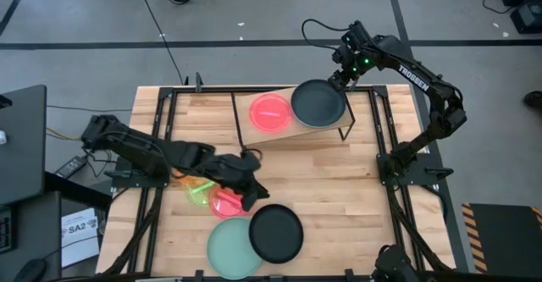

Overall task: Place and stack plates onto a shelf
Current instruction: Stack the large black plate on top of the large black plate on the shelf

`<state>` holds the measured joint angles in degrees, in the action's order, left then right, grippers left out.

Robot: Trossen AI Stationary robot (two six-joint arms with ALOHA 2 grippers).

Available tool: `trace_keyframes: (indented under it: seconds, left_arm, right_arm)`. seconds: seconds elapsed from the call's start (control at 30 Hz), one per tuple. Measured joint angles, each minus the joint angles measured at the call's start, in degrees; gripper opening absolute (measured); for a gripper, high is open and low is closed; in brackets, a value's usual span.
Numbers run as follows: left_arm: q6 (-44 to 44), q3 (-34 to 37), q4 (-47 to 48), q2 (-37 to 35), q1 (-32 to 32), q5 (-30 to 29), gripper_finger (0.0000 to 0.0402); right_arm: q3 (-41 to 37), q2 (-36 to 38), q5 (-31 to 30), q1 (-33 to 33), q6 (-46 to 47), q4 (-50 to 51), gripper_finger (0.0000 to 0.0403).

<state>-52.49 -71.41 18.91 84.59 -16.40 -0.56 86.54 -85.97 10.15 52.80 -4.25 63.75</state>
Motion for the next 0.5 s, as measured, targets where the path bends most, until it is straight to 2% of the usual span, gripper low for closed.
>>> trace_keyframes:
  seconds: [0.27, 0.5]
  left_arm:
    - [-7.6, -14.1, 20.3, 12.0, 0.0, 5.5, 0.0095]
    - [-14.1, -15.6, 26.2, 17.3, -1.2, 10.2, 0.0095]
  right_arm:
    - [0.0, 0.0, 0.0, -0.1, 0.0, 0.2, 0.0154]
    - [0.0, 0.0, 0.0, -0.2, 0.0, 0.2, 0.0154]
